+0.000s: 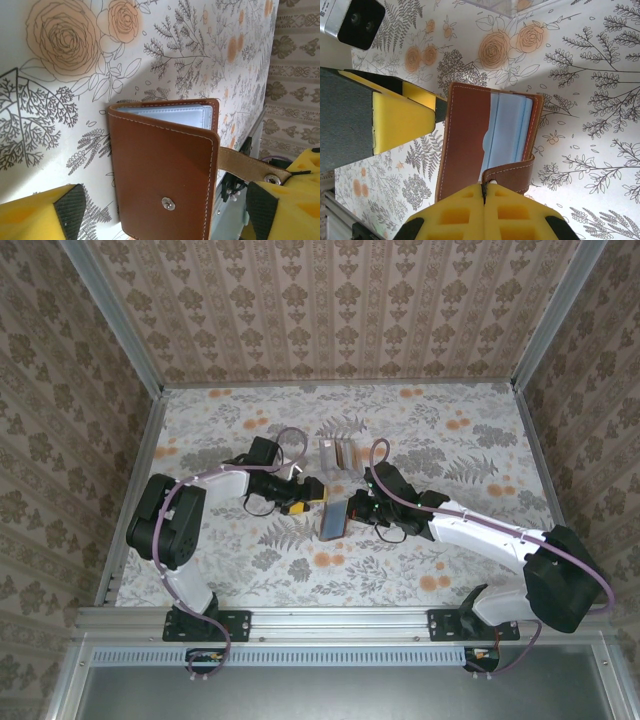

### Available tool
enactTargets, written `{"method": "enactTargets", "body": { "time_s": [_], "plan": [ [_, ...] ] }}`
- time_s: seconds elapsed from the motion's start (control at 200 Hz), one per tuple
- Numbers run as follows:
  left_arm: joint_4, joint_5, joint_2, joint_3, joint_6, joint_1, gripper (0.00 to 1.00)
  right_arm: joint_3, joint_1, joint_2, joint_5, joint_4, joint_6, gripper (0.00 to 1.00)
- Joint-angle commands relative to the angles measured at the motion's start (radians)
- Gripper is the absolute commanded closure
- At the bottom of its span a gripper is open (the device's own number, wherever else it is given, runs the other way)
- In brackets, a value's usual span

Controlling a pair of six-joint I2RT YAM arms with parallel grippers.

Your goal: Put the credit cards into the card holder

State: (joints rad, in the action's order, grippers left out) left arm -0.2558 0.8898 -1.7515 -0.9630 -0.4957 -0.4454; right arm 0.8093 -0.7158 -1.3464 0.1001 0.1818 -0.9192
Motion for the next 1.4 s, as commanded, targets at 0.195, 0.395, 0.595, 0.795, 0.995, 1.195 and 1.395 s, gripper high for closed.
{"method": "enactTargets", "body": {
  "time_s": [0.195,0.395,0.595,0.795,0.995,1.195,1.395],
  "plan": [
    [-0.147,-0.031,-0.014,-0.073,0.106,-0.050,0.24,0.010,0.004,0.027,0.013,-0.009,-0.006,1.00],
    [-0.214,-0.093,-0.036,-0.108,0.156,-0.096,0.33,-0.009,0.004,0.044,-0.007,0.010,0.002,1.00],
    [-0.212,-0.142,-0.038,-0.082,0.145,-0.075,0.96,-0.063,0.015,0.067,-0.026,0.025,-0.010,1.00],
    [-0.165,-0.075,-0.042,-0.057,0.116,-0.049,1.00,-0.124,0.039,0.052,0.022,0.003,0.002,0.59],
    [-0.148,-0.056,-0.062,-0.047,0.104,-0.042,1.00,-0.176,0.055,-0.003,0.111,-0.117,-0.012,0.41],
    [-0.121,-0.027,-0.078,-0.029,0.089,-0.031,1.00,-0.176,0.066,-0.105,0.175,-0.219,-0.045,0.51],
    [-0.087,-0.008,-0.089,0.005,0.085,-0.017,1.00,-0.223,0.097,-0.119,0.200,-0.308,-0.073,0.71]
  ]
}}
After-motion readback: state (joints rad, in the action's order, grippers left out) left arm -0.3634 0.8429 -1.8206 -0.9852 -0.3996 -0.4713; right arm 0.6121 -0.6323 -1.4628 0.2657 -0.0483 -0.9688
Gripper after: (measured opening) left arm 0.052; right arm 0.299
